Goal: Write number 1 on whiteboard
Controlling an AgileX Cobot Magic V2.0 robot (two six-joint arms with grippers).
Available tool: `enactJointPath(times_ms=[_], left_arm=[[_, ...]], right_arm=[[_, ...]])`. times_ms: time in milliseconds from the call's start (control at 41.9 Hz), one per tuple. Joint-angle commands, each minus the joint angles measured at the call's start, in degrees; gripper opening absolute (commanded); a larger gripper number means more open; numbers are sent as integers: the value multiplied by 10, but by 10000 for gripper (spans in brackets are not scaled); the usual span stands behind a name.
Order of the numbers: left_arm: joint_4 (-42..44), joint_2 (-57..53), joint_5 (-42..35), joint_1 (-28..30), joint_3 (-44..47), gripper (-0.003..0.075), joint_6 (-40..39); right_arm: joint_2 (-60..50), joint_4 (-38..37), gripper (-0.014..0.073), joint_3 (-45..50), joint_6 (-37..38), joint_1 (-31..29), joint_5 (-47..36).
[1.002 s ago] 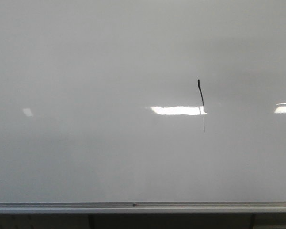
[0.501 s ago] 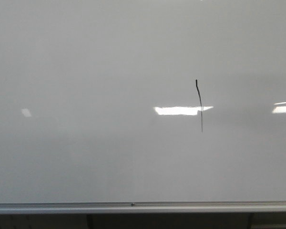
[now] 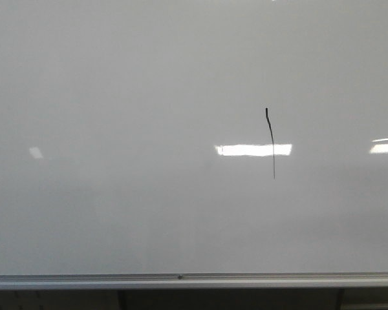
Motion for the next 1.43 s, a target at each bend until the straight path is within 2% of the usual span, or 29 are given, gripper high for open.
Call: enactJointPath(times_ms=[0,72,1408], left_arm=[[0,-9,-46,0,12,-20,-4],[0,-9,-46,0,12,-20,-4],[0,-8,-46,0,12,-20,-4]], right_arm=[[-23,-49,-60,-12,34,-3,-30],[-42,-64,-60,-12,52,-3,-24],[-43,-52,-60,-12,52,-3,-20]])
